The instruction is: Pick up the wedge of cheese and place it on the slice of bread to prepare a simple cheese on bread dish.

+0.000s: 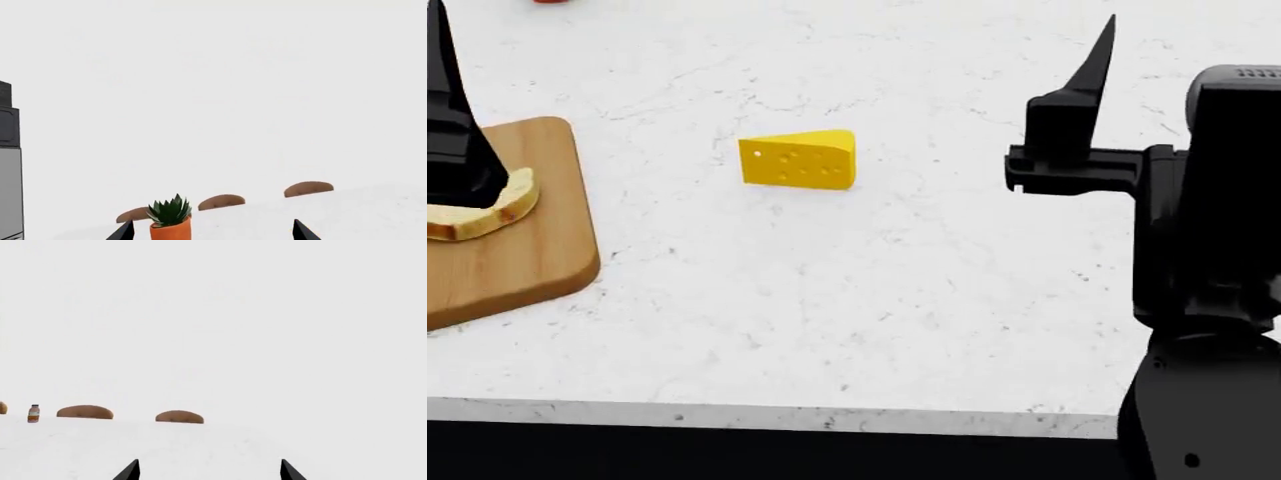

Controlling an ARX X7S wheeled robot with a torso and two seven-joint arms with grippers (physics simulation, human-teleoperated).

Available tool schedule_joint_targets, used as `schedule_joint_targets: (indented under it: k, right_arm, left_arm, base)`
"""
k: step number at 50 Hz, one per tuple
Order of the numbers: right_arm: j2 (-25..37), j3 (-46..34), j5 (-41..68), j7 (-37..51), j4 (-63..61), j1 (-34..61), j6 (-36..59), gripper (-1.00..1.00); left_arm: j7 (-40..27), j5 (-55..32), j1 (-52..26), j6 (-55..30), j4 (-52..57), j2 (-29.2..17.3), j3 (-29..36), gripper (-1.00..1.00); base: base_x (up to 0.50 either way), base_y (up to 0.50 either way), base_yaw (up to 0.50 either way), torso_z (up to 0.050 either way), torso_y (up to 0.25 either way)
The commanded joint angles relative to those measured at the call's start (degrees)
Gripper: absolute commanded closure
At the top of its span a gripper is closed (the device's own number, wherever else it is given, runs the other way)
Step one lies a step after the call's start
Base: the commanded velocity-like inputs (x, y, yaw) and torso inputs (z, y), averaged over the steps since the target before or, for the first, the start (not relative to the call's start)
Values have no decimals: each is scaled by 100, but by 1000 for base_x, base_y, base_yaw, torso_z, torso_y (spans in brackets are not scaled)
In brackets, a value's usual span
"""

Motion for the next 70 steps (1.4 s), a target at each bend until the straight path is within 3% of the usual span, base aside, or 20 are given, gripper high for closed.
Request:
schedule_joint_targets:
  k: [1, 33, 66, 70]
  right_arm:
    - [58, -179, -60, -22, 162, 433, 106, -100]
    - [123, -143, 99, -146, 24, 407, -94, -100]
    - [90, -185, 255, -224, 167, 478, -127, -100]
    - [93, -369, 148, -237, 328, 604, -161, -100]
  left_arm:
    - [-24, -67, -218, -208, 69, -27, -38, -100]
    - [-82, -121, -451, -272, 42, -28, 97, -100]
    - [-97, -125, -477, -89, -173, -95, 98, -100]
    - [-46, -518, -620, -250, -495, 273, -525, -100]
  base:
    - [0, 0, 0, 0, 0]
    - [0, 0, 0, 0, 0]
    - [76, 245, 0, 0, 0]
    - [0, 0, 0, 0, 0]
